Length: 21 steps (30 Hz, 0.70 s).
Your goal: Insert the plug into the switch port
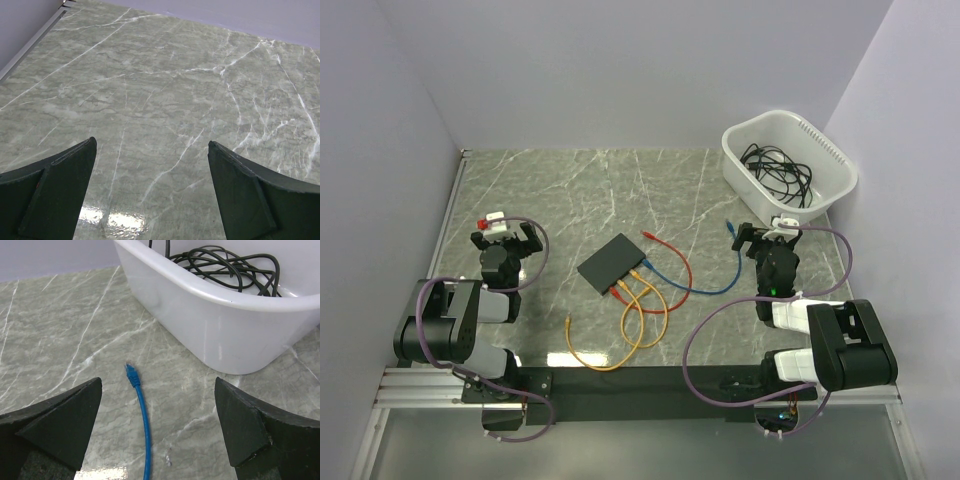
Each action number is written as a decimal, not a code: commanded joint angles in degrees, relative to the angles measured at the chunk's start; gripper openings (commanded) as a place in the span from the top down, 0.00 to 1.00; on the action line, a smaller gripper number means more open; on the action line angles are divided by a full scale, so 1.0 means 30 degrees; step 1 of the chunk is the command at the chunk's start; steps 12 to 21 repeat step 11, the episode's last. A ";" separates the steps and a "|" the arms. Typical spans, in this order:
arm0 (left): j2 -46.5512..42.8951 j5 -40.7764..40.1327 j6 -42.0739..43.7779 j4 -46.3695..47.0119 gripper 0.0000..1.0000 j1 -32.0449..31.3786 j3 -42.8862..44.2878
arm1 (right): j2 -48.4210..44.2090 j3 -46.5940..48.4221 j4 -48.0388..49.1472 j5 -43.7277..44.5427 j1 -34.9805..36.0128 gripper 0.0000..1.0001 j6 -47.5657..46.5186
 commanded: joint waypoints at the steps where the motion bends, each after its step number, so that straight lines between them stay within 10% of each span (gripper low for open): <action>1: -0.0177 0.0230 0.0213 0.0622 0.01 0.0075 0.0415 | -0.0207 0.0120 0.0947 -0.0116 -0.0068 0.00 0.0002; 21: -0.0177 0.0230 0.0184 0.0622 0.01 0.0075 0.0415 | -0.0178 0.0150 0.0917 -0.0175 -0.0097 0.00 0.0002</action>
